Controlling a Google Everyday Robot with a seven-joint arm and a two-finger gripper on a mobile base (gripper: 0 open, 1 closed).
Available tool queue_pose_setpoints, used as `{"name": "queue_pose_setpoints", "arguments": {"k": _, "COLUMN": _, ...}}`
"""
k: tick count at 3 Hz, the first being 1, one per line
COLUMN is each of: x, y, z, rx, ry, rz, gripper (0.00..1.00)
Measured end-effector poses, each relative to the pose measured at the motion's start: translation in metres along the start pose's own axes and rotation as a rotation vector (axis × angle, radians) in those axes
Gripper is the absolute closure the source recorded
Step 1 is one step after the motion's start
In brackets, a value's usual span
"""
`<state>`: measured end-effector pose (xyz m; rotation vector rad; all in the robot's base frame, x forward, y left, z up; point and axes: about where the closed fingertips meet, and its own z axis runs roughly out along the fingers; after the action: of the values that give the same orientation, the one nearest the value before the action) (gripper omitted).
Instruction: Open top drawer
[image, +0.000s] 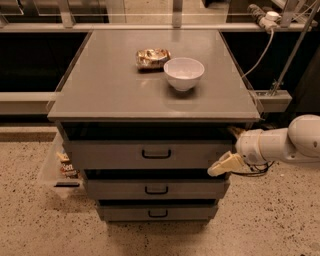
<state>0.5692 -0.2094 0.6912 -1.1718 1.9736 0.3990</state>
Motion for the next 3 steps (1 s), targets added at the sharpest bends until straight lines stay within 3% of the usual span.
{"name": "queue_pose_setpoints", "arguments": {"k": 2, "x": 0.004, "y": 0.020, "z": 0.012, "rx": -0.092, "ry": -0.021, "rz": 0.077, "gripper": 0.00}}
{"name": "queue_pose_setpoints", "arguments": {"k": 3, "x": -0.005, "y": 0.030, "z": 0.014, "rx": -0.171, "ry": 0.022, "rz": 0.085, "gripper": 0.00}}
